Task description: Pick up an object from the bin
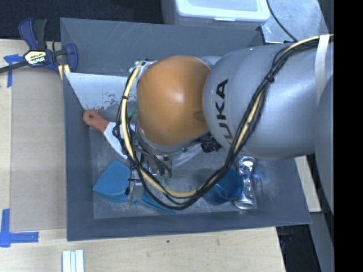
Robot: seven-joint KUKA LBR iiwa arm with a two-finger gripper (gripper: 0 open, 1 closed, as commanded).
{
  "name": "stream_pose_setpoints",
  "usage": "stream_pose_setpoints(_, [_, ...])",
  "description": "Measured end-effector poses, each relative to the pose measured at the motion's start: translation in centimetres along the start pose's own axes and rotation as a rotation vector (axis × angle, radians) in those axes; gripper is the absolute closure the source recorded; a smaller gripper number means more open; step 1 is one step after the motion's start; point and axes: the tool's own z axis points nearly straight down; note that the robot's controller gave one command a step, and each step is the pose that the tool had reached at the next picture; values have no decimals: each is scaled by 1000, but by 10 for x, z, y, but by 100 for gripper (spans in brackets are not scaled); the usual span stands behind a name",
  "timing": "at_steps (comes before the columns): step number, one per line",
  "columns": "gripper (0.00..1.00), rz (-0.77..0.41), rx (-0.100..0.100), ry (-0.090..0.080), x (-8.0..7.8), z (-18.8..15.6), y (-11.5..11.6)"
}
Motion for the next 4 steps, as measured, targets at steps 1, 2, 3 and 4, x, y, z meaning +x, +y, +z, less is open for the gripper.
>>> stream_pose_setpoints(1, [0,5,-3,-7,-2,-4,-1])
stream_pose_setpoints(2, [0,166,-6,-12,-9,128,-20])
stream_pose_setpoints(3, [0,528,-14,-19,4,78,-9])
stream_pose_setpoints(4, [0,228,-7,-15,-8,145,-20])
